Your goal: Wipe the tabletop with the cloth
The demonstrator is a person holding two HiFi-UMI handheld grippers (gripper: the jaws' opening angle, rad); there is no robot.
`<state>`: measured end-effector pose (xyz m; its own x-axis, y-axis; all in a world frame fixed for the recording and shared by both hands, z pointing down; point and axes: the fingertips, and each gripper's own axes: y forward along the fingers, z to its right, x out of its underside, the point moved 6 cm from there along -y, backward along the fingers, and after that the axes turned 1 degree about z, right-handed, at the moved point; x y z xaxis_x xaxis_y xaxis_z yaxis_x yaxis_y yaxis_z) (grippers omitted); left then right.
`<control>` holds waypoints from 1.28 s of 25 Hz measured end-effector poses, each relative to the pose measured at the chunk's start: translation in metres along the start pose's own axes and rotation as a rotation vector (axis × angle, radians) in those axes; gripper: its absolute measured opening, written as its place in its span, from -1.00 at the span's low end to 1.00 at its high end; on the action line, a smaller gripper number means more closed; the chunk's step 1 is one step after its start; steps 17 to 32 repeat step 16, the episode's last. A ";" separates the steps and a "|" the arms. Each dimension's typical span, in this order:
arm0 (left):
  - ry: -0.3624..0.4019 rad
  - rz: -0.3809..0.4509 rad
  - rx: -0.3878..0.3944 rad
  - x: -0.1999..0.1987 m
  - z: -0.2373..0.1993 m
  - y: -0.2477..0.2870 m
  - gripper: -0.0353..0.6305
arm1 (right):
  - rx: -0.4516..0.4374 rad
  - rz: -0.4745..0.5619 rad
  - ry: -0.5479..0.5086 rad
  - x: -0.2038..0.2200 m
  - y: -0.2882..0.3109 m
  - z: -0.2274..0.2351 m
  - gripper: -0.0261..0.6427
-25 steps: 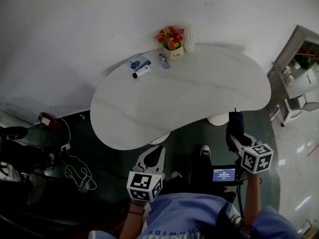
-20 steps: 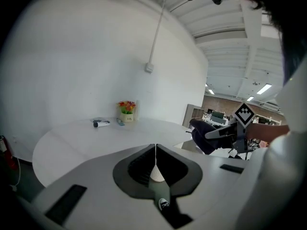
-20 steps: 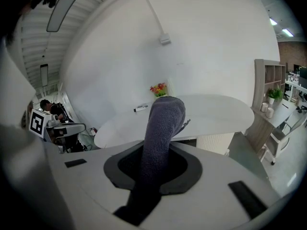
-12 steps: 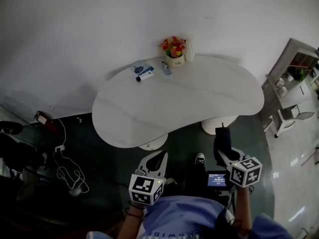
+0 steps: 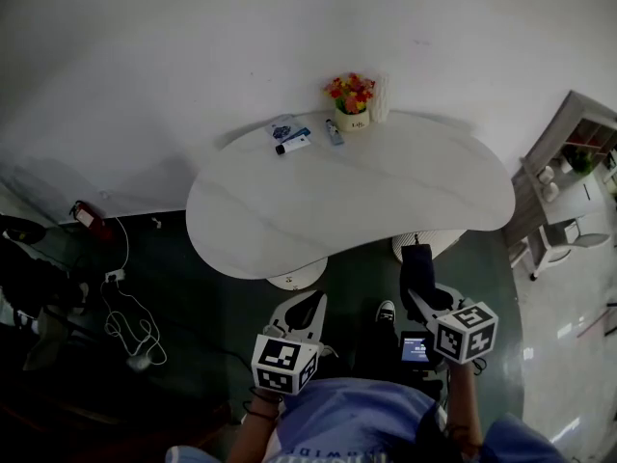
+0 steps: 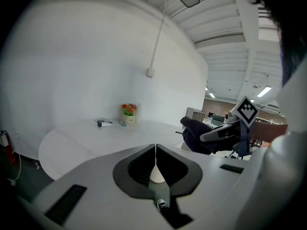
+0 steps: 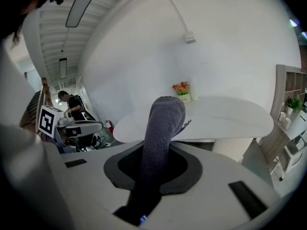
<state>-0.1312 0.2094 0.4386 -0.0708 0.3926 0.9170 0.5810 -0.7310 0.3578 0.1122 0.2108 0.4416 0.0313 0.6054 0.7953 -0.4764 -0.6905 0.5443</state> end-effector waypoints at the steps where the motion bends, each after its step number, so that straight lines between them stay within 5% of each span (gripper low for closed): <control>1: 0.000 0.001 0.001 0.000 0.001 0.000 -0.84 | -0.004 0.000 -0.005 -0.001 0.000 -0.001 -0.71; 32: -0.004 -0.015 0.015 0.005 0.016 0.015 -0.84 | 0.008 -0.016 -0.009 0.002 -0.008 0.015 -0.71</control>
